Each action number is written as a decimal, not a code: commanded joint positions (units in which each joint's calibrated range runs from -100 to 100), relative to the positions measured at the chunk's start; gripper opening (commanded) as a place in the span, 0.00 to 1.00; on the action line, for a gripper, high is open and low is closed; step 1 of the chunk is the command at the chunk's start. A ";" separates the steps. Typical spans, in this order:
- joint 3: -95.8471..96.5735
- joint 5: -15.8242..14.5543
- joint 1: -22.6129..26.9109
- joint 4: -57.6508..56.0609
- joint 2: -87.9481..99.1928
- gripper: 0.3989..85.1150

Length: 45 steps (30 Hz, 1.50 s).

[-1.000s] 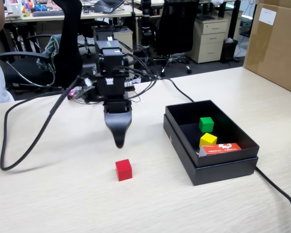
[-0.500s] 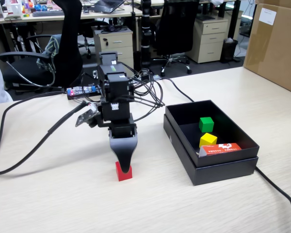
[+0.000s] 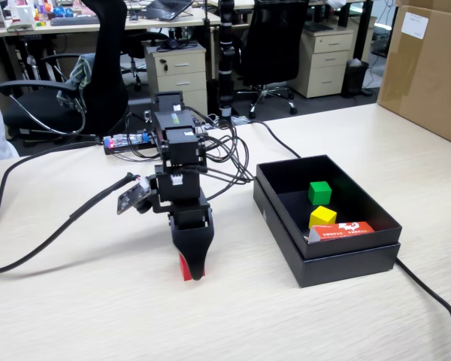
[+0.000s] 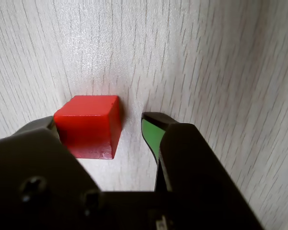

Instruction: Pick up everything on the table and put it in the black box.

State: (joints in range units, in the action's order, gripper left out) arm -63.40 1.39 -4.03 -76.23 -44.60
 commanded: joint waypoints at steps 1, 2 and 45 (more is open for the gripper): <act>-3.88 0.59 -0.29 -0.44 1.05 0.32; -3.78 0.54 -0.34 -0.53 1.05 0.24; 14.80 -9.08 20.61 1.46 22.05 0.15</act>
State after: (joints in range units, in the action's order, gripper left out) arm -46.87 -7.55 16.43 -76.23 -24.14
